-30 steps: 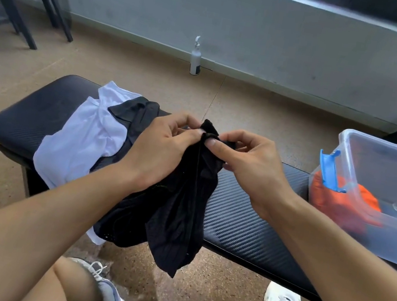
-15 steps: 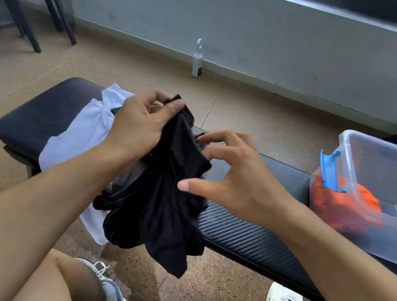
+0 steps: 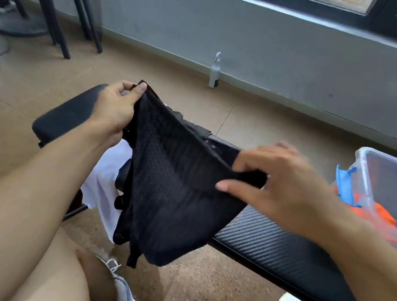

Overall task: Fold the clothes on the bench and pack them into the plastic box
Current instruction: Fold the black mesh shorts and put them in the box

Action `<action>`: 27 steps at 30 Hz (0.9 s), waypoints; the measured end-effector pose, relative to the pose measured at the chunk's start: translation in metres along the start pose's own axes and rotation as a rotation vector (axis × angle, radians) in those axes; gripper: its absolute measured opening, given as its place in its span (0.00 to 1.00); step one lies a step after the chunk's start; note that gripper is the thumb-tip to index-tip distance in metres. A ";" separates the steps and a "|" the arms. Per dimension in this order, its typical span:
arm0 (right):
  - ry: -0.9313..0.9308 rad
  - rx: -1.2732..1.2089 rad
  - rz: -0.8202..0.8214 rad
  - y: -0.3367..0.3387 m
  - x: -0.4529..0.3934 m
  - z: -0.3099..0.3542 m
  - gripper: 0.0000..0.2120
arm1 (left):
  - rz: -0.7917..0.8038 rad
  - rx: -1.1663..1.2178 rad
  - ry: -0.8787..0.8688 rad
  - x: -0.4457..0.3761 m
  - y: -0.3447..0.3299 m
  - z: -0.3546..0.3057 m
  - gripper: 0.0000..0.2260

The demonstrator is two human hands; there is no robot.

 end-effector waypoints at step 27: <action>-0.458 -0.136 0.515 0.096 -0.008 -0.115 0.07 | 0.710 -0.060 0.176 0.065 -0.101 -0.061 0.09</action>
Point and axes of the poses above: each hand's wrist, its own x-axis away from the middle knuckle, its own y-axis out of the back of the hand, z = x × y, the point moved 10 cm from there along -x, towards the middle knuckle, and after that the axes turned 14 degrees about x, right-handed, at the moved point
